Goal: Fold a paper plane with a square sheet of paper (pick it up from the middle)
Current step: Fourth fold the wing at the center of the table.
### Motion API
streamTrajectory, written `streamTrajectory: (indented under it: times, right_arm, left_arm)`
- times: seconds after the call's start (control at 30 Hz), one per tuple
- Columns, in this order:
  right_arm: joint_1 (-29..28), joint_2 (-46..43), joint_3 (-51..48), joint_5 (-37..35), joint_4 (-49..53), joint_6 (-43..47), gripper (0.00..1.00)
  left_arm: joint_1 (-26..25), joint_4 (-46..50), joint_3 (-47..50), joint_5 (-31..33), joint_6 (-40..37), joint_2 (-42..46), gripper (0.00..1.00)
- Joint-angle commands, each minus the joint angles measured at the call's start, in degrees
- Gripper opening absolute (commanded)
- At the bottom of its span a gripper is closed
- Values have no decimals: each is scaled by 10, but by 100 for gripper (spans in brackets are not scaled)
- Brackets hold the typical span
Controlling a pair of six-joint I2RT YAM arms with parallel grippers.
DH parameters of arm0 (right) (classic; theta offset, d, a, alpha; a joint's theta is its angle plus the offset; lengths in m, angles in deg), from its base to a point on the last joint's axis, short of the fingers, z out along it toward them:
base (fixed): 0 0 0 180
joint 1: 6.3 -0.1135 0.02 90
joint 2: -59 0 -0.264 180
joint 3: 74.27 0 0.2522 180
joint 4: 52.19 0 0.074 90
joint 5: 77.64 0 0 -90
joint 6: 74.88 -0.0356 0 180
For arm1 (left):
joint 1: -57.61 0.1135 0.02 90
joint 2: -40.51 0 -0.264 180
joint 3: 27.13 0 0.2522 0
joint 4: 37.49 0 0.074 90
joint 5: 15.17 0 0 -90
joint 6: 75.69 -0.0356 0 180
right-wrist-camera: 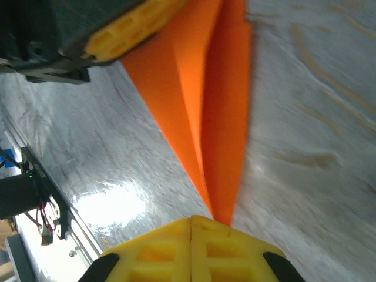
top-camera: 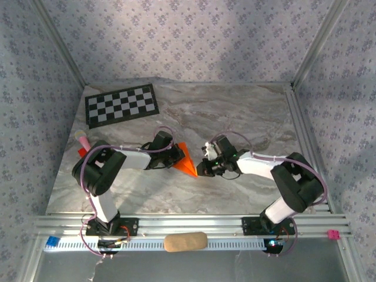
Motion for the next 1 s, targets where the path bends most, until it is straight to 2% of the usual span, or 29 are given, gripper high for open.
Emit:
streamTrajectory:
  times: [0.0, 0.2, 0.5, 0.97]
  right_arm:
    - [-14, 42, 40, 25, -16, -10, 4]
    - [-26, 87, 78, 5, -12, -10, 2]
    - [-19, 127, 52, -3, -29, -12, 2]
    - [-4, 88, -23, 10, -52, -16, 3]
  left_arm:
    - [4, 17, 14, 12, -3, -4, 9]
    - [5, 17, 17, 12, -3, -4, 9]
    - [5, 16, 16, 11, -2, -3, 9]
    - [6, 26, 13, 14, -5, -2, 9]
